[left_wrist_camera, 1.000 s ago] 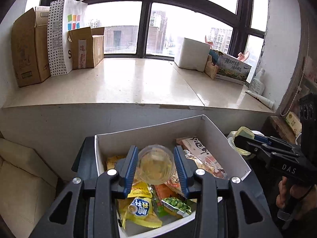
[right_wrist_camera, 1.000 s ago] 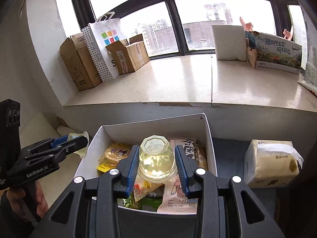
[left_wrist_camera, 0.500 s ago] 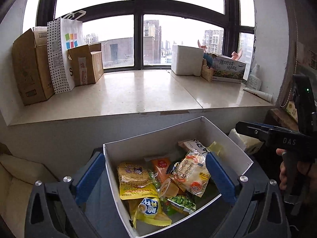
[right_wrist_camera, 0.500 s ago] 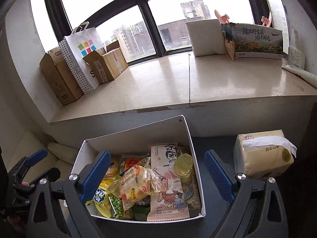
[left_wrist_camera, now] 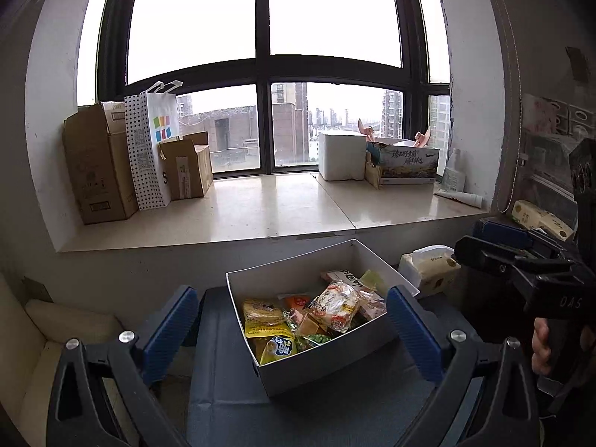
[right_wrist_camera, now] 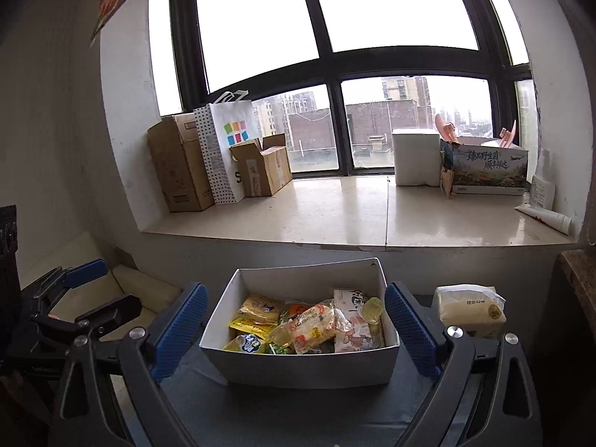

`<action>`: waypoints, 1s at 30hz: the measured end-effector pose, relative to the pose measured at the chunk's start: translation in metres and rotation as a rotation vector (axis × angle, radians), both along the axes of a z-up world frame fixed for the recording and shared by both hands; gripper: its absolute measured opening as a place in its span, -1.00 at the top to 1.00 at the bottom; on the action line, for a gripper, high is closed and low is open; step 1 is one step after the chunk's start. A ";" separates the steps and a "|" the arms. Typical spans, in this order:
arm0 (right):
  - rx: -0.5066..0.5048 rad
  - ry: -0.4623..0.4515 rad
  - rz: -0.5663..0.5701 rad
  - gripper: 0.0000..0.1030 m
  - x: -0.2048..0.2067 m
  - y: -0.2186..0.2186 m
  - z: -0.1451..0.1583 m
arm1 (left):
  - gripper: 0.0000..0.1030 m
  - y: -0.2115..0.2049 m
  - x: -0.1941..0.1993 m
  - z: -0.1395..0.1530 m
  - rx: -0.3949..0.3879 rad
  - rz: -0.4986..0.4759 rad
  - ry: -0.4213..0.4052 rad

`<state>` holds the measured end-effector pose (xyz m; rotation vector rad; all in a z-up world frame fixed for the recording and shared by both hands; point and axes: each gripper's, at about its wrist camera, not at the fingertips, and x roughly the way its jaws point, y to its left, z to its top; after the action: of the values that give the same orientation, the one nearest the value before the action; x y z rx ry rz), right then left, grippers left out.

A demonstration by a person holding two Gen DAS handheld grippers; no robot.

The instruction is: Organize snacks

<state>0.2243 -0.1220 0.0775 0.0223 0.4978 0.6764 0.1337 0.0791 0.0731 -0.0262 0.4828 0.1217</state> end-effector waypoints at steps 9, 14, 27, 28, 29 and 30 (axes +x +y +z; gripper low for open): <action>-0.012 -0.001 0.006 -1.00 -0.091 -0.025 -0.003 | -1.00 -0.021 -0.071 -0.008 -0.074 -0.005 0.037; -0.023 0.043 0.006 -1.00 -0.124 -0.036 -0.023 | -1.00 -0.032 -0.104 -0.021 -0.103 0.002 0.059; -0.080 0.037 0.019 -1.00 -0.161 -0.037 -0.030 | -1.00 -0.049 -0.134 -0.027 -0.131 -0.027 0.078; -0.088 0.037 0.013 -1.00 -0.160 -0.037 -0.031 | -1.00 -0.048 -0.135 -0.026 -0.126 -0.026 0.072; -0.092 0.038 0.011 -1.00 -0.160 -0.037 -0.031 | -1.00 -0.048 -0.135 -0.026 -0.128 -0.027 0.072; -0.092 0.042 0.010 -1.00 -0.160 -0.037 -0.032 | -1.00 -0.047 -0.136 -0.026 -0.133 -0.028 0.073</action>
<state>0.0640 -0.1589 0.0459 -0.0526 0.5695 0.6629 -0.0022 0.0316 0.0475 -0.1456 0.5635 0.0630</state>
